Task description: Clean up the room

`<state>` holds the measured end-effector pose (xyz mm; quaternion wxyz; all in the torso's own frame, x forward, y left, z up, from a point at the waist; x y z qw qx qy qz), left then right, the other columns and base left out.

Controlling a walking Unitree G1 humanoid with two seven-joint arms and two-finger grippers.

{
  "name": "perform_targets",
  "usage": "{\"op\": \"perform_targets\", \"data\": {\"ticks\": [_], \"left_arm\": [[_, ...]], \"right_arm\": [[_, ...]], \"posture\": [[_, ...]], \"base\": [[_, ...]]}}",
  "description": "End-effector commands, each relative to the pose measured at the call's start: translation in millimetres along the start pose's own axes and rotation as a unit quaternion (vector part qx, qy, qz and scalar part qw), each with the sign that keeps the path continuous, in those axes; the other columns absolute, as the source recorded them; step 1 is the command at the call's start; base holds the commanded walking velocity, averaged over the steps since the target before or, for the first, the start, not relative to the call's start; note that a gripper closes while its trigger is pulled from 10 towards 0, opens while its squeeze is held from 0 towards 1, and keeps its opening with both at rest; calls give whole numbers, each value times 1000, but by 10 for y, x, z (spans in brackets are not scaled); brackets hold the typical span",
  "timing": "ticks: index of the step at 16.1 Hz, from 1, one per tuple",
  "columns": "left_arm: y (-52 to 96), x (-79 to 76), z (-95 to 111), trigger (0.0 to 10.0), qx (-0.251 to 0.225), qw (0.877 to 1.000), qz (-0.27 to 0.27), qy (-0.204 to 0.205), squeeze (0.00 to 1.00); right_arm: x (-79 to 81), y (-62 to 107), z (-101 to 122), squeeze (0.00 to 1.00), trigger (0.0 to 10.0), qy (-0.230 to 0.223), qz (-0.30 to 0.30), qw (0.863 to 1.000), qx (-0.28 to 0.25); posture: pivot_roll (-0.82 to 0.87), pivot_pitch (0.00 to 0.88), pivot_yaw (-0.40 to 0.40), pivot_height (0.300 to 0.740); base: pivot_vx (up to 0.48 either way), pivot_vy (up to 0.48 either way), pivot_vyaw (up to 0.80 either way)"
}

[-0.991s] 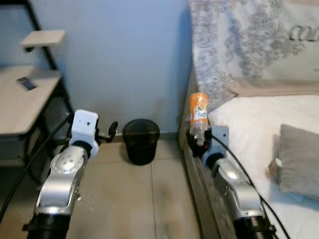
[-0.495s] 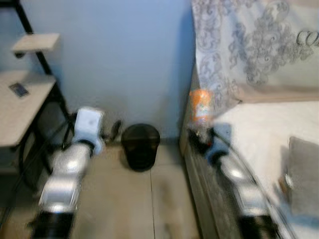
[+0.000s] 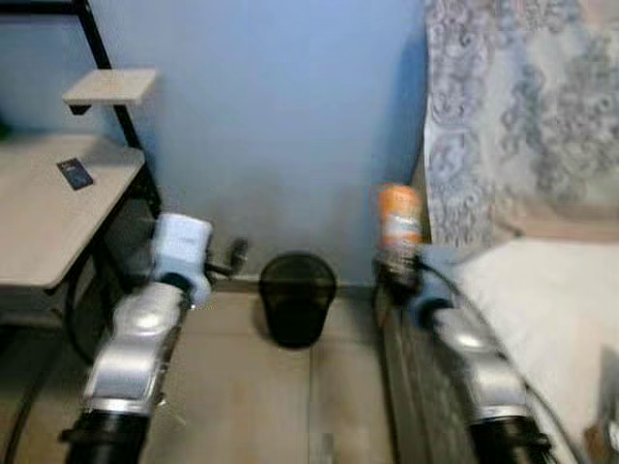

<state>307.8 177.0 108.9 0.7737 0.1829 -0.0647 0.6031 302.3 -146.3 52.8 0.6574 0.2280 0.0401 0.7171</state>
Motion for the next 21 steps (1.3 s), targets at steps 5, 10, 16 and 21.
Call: {"op": "perform_targets", "data": {"ticks": [5,10,16,21], "left_arm": [[8,106,-11,10000,6,1000,10,-22,0],[12,102,4,10000,5,1000,7,-23,0],[0,100,-13,10000,8,1000,3,-27,0],[1,83,-38,10000,12,999,-3,-34,0]], "right_arm": [[80,-26,39,0,10000,1,11,1000,-4],[105,-34,16,0,10000,5,19,1000,4],[92,-37,17,0,10000,15,13,1000,5],[84,-36,2,0,10000,27,13,1000,10]], "posture": [[71,0,-7,740],[73,0,-9,740],[74,0,-11,740],[74,0,-12,740]], "base": [[344,0,0],[346,0,0],[344,0,267],[345,0,0]]}}
Point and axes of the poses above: a point about 5 cm out from each wrist's last joint towards the gripper, its own y axis pointing back from the gripper into the wrist, its own z axis along the axis of the wrist's last joint, x = y × z, the point moved 2 cm from there along -y, pointing out of the wrist towards the gripper, and after that the axes turned 9 degrees about -y, right-handed, at the moved point
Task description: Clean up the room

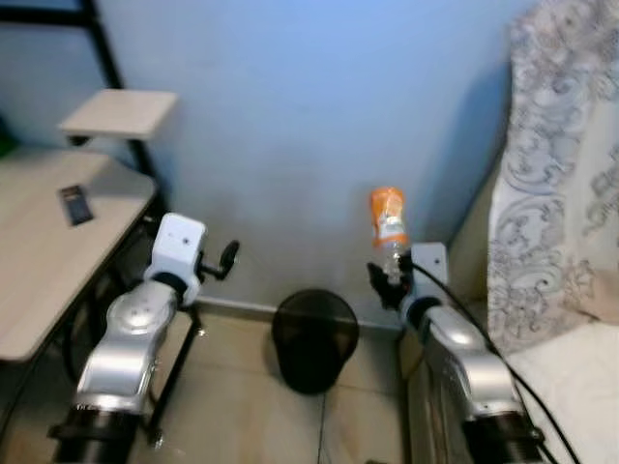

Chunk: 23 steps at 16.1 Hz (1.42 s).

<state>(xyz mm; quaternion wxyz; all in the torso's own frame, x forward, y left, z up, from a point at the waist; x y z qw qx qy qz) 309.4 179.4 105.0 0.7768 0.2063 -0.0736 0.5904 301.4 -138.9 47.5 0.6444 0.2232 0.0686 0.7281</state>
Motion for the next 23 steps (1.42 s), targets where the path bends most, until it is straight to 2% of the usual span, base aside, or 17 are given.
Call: {"op": "perform_targets", "data": {"ticks": [1,8,13,15,17,19,22,23], "left_arm": [[20,69,2,10000,1,1000,8,-11,0],[14,47,-23,10000,4,1000,-5,-25,0],[32,16,-47,10000,6,999,-18,-31,0],[65,2,-71,10000,8,998,-30,-49,0],[102,-17,-109,10000,11,996,-58,-68,0],[137,-105,-149,10000,11,989,-119,-88,0],[120,-204,-176,10000,13,969,-204,-138,0],[118,-276,-156,10000,7,955,-257,-151,0]], "right_arm": [[25,-15,69,0,10000,1,3,1000,-8],[26,-20,61,0,10000,2,5,1000,-4],[35,-8,-29,0,10000,33,29,999,23],[-39,6,-196,0,10000,77,38,994,73],[-52,18,-286,0,10000,124,72,983,115],[-103,-5,-359,0,10000,168,86,971,145],[-206,-101,-512,0,10000,243,91,947,188],[-209,-140,-604,0,10000,275,103,930,220]], "posture": [[74,0,-12,740],[76,0,-12,740],[76,0,-14,740],[75,0,-16,740],[79,0,-26,740],[86,0,-37,740],[84,0,-36,740],[73,0,-26,740]], "base": [[345,0,0],[345,0,0],[343,0,0],[345,0,0],[298,0,0],[0,0,0],[0,0,0],[0,0,0]]}}
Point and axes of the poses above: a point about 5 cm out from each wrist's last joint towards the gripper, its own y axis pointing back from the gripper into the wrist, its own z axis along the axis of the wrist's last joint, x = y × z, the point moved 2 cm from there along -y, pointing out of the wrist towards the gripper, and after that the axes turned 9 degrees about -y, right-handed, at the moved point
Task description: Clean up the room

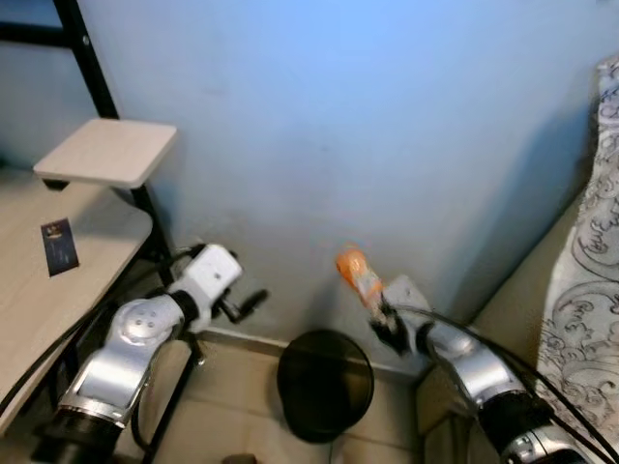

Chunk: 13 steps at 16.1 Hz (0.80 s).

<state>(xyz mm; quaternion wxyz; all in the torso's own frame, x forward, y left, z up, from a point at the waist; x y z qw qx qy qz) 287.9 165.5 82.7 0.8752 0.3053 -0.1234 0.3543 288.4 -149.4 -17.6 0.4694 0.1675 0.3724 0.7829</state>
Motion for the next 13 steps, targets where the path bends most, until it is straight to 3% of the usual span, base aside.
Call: {"op": "perform_targets", "data": {"ticks": [1,4,6,10,11,12,13], "left_arm": [[-27,-44,44,10000,-6,998,-55,-27,0],[-41,-92,65,10000,-9,994,-99,-39,0],[-40,-136,54,10000,2,986,-155,-68,0],[-23,-140,35,10000,8,983,-168,-74,0],[-18,-141,31,10000,8,982,-172,-74,0],[-12,-142,24,10000,10,982,-174,-74,0],[-8,-140,17,10000,11,982,-174,-74,0]], "right_arm": [[39,-68,30,0,10000,30,9,999,11],[65,-125,26,0,10000,37,6,999,23],[125,-196,21,0,10000,45,5,998,40],[249,-253,107,0,10000,58,16,997,43],[285,-267,131,86,10000,52,21,998,40],[318,-276,154,1000,10000,47,27,998,39],[337,-280,170,1000,10000,41,30,998,36]], "posture": [[71,0,-25,740],[70,0,-25,740],[74,0,-35,740],[84,0,-45,740],[85,0,-45,740],[85,0,-45,740],[85,0,-46,740]], "base": [[0,0,0],[0,0,0],[0,0,0],[0,0,0],[0,0,0],[0,0,0],[0,0,0]]}}
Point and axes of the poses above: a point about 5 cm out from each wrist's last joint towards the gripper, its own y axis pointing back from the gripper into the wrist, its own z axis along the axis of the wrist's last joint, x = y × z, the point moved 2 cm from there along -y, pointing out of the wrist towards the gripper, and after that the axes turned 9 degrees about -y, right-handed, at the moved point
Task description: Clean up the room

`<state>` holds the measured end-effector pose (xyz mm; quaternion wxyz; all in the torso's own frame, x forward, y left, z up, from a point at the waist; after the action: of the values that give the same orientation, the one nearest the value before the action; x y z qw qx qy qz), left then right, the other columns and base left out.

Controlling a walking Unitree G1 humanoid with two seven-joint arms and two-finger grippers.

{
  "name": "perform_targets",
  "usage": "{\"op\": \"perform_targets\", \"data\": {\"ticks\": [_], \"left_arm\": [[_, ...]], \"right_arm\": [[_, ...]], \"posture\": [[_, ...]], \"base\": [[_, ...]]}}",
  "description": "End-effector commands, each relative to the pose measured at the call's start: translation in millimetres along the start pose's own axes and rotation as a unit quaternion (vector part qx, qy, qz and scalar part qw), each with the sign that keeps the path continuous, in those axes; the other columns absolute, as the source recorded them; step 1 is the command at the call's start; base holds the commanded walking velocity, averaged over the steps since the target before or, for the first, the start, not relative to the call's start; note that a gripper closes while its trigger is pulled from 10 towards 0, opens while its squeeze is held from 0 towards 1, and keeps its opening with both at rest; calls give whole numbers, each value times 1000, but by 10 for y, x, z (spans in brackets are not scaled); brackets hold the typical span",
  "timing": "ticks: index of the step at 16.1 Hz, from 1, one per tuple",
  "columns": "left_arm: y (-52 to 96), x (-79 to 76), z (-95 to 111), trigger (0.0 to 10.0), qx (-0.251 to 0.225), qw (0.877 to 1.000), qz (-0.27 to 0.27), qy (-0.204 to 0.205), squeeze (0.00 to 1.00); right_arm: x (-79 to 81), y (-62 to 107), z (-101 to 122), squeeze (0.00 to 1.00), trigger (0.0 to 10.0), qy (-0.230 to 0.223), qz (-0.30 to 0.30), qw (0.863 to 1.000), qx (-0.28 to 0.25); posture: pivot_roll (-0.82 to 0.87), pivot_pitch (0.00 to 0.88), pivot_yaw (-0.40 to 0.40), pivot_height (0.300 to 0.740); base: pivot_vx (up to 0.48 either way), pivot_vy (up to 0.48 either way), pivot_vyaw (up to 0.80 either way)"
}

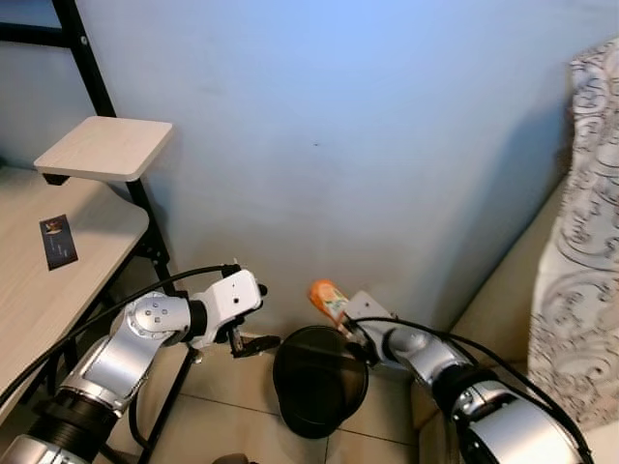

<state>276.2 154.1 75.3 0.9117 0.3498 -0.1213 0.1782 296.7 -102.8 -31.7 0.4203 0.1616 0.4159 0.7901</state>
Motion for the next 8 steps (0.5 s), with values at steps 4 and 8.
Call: {"op": "perform_targets", "data": {"ticks": [4,8], "left_arm": [[24,47,-4,10000,7,1000,1,-10,0],[16,54,4,10000,6,1000,3,-8,0]], "right_arm": [[-3,-1,60,1000,10000,-18,5,1000,-10],[14,-5,40,1000,10000,-22,11,1000,-8]], "posture": [[88,0,-47,740],[89,0,-49,740]], "base": [[0,0,0],[0,0,0]]}}
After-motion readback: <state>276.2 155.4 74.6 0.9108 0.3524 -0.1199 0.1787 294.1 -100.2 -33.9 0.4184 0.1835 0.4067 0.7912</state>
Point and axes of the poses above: a point about 5 cm out from each wrist's last joint towards the gripper, its own y axis pointing back from the gripper into the wrist, its own z axis along the axis of the wrist's last joint, x = y × z, the point moved 2 cm from there along -y, pointing out of the wrist towards the gripper, and after that the axes turned 9 degrees about -y, right-handed, at the moved point
